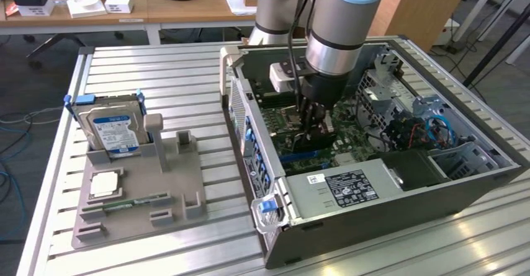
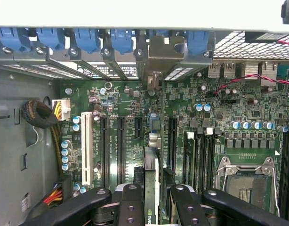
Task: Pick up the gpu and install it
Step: 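Insert the gpu into the slot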
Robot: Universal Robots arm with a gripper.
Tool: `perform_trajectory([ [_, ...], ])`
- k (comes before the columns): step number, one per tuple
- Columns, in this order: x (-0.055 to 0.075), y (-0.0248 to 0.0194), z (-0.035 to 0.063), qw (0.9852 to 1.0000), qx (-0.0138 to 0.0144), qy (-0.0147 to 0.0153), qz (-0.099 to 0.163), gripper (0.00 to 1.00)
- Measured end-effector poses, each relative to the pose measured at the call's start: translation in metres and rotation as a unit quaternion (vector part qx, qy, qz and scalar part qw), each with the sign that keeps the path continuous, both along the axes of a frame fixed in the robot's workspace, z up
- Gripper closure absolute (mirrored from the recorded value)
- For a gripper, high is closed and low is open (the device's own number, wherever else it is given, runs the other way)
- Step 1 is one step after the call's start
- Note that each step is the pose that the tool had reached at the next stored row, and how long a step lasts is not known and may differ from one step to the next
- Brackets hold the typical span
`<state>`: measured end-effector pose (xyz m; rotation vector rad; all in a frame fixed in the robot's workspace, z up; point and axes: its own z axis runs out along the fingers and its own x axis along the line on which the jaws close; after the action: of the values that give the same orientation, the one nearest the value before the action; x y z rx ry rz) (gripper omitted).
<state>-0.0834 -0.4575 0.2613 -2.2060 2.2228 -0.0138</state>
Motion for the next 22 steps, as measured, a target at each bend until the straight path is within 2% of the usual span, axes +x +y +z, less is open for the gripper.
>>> perform_trajectory([
  [5,0.0000,0.0001,0.0027,1.0000,0.0041,-0.0004,0.000,0.74],
  [12,0.0000,-0.0022,0.0028,1.0000,0.0042,-0.0004,0.000,0.74],
  [22,0.0003,-0.0026,0.0028,1.0000,0.0050,-0.0002,0.000,0.74],
])
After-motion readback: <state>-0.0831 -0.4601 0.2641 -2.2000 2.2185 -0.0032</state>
